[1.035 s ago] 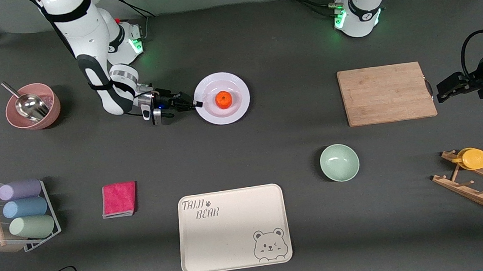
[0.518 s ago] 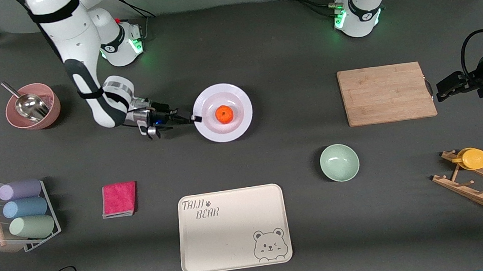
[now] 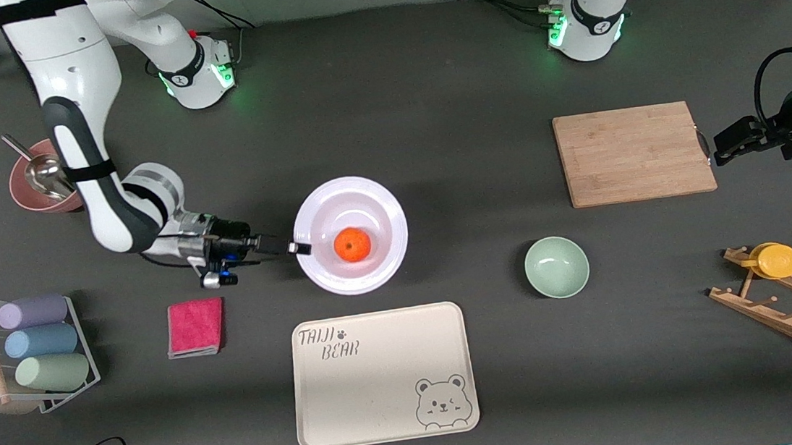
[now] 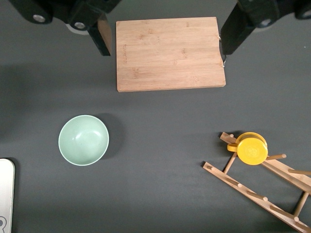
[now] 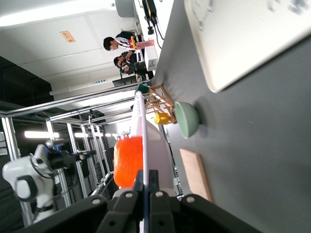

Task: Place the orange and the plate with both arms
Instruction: 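Carry the plate with the orange onto the bear tray with the right gripper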

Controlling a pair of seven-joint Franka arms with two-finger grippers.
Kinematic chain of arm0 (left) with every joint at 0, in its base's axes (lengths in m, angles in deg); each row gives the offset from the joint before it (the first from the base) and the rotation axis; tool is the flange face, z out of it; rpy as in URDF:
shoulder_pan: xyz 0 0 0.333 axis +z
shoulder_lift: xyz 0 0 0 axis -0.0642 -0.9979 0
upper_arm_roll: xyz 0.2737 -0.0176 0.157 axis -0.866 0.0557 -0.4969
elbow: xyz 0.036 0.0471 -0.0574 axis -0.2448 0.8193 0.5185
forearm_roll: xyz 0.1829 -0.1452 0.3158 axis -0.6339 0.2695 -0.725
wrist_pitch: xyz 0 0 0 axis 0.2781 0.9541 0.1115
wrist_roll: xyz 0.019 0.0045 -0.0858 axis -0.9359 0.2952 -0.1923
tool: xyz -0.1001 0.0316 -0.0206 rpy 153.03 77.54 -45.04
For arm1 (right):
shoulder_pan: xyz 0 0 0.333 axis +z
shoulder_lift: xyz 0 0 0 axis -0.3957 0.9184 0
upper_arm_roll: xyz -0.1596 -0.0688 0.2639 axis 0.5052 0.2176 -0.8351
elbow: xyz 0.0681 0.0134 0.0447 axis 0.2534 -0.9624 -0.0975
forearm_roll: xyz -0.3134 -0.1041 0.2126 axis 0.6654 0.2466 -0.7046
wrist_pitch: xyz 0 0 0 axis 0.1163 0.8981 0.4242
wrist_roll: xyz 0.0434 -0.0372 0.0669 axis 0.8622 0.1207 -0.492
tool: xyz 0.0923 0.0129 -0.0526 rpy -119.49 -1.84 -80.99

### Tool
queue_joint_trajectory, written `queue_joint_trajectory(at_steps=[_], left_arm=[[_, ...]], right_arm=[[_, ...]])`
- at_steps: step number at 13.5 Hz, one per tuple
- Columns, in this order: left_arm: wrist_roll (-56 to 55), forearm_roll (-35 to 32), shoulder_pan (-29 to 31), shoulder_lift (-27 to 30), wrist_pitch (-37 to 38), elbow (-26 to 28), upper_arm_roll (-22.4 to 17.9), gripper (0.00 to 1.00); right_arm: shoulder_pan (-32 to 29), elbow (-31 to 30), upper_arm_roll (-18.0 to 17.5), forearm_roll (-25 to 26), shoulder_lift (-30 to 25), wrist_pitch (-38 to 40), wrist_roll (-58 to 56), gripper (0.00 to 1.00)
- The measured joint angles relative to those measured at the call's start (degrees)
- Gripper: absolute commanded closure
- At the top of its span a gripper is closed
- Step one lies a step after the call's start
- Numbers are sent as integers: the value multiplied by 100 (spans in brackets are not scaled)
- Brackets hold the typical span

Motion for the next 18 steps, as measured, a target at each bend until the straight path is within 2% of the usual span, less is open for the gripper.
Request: queue_joint_trajectory(at_steps=[2,5,9,12,14,16,18], left_arm=[[0,1,0,0,11,0,0,0],[3,1,0,0,36,0,2,0],[6,2,0,0,64,-3,3,0],[6,2,0,0,106,-6,4,0],[7,3,0,0,116,-6,4,0],[7,3,0,0,119,-6,7,0],[7,3,0,0,121,-6,12,0]], right_arm=[[-3,631,123,255,111,-89,547,100],[-8,1578,286,310,588,-108,942,100],[-51,3101,558,314,1677,-131,1318,100],[-232,4309,579,315,2703,-433,1472,100],[-318,5017,520,312,3358,-758,1473,100],[-428,5684,189,276,3932,-1159,1473,100],[-494,6031,-173,272,4250,-1545,1397,100]])
